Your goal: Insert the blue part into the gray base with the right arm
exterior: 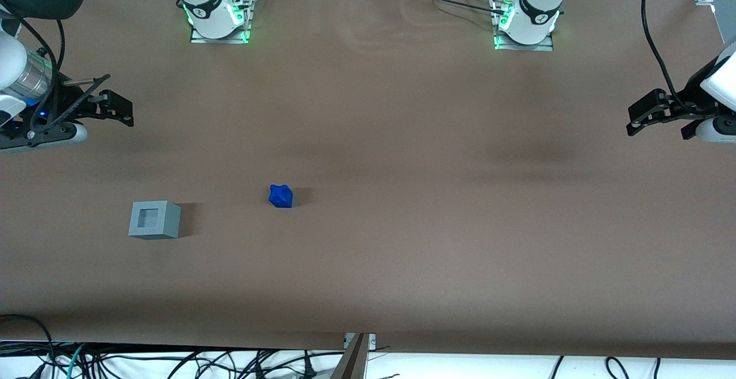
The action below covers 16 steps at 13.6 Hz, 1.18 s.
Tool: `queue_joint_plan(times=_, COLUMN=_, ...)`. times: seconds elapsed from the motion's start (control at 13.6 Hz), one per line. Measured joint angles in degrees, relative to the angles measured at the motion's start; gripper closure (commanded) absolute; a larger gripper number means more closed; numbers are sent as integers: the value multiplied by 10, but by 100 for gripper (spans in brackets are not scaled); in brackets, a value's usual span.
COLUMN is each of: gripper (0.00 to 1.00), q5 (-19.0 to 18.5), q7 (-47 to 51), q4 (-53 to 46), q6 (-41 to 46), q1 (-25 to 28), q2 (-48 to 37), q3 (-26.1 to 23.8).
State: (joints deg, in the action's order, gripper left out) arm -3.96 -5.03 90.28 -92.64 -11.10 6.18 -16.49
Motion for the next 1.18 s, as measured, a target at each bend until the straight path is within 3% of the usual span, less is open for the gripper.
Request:
queue_joint_plan(times=0.88, gripper=1, q5=1, q7=37, q4=1, q6=-10, q1=0, q2=10, q3=-19)
queue_joint_plan(times=1.18, gripper=1, q5=1, q7=160, q4=29, q6=-133, q1=7, q2=71, q3=-73)
